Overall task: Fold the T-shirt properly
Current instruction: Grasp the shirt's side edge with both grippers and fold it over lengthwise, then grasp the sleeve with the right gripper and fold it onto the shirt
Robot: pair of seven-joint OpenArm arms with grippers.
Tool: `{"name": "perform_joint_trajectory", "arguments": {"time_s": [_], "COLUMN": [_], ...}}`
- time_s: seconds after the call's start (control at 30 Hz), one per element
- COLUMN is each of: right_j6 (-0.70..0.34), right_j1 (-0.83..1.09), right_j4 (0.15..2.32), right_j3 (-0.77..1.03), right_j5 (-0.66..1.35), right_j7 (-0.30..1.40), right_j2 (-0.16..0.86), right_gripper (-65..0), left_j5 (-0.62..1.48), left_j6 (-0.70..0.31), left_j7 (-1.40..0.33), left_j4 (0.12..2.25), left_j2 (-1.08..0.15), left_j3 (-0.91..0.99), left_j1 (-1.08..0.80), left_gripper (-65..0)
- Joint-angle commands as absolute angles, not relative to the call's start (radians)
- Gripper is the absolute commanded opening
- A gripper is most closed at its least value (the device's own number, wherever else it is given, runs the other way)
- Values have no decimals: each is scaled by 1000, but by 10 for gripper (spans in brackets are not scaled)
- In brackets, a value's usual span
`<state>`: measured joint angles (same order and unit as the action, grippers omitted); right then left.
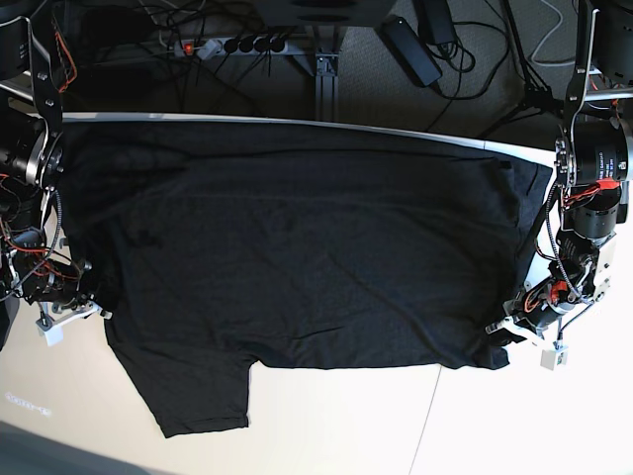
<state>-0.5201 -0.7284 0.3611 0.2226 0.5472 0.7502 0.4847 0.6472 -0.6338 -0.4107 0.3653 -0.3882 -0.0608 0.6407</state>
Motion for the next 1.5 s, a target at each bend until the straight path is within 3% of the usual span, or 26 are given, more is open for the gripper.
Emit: {"name": "perform_joint_trajectory", "arguments": {"time_s": [0.0,0.17,0.33,0.57,1.0,1.47], "right_j6": [-581,-585,-592,-603,-603,-600], "right_j1": [-753,-753,-750,-749,-455,-365], "right_j4": [381,466,557,591,831,877], "right_j3": [222,222,222,222,222,222], "right_j5": [538,539,602,799,936,916], "right_j7": [732,735,776,936,992,981], "right_j2": [506,508,531,602,684,681], "right_gripper": [-650,-650,-650,-650,-650,-650], "left_j5": [645,720,922,1116,1195,1193], "left_j6": [-649,-698,-698,-698,-698,-698], "left_j7": [-408,-440,-681,-852,-920,-920], "left_j4": [374,392,464,650,956,974], "left_j2": [-403,-443,-506,-595,-693,-696], "left_j3": [-62,-62,-62,-62,-56,-56], "left_j1": [672,710,715,577,353,260], "left_gripper": [-650,-650,-650,-650,-650,-650]}}
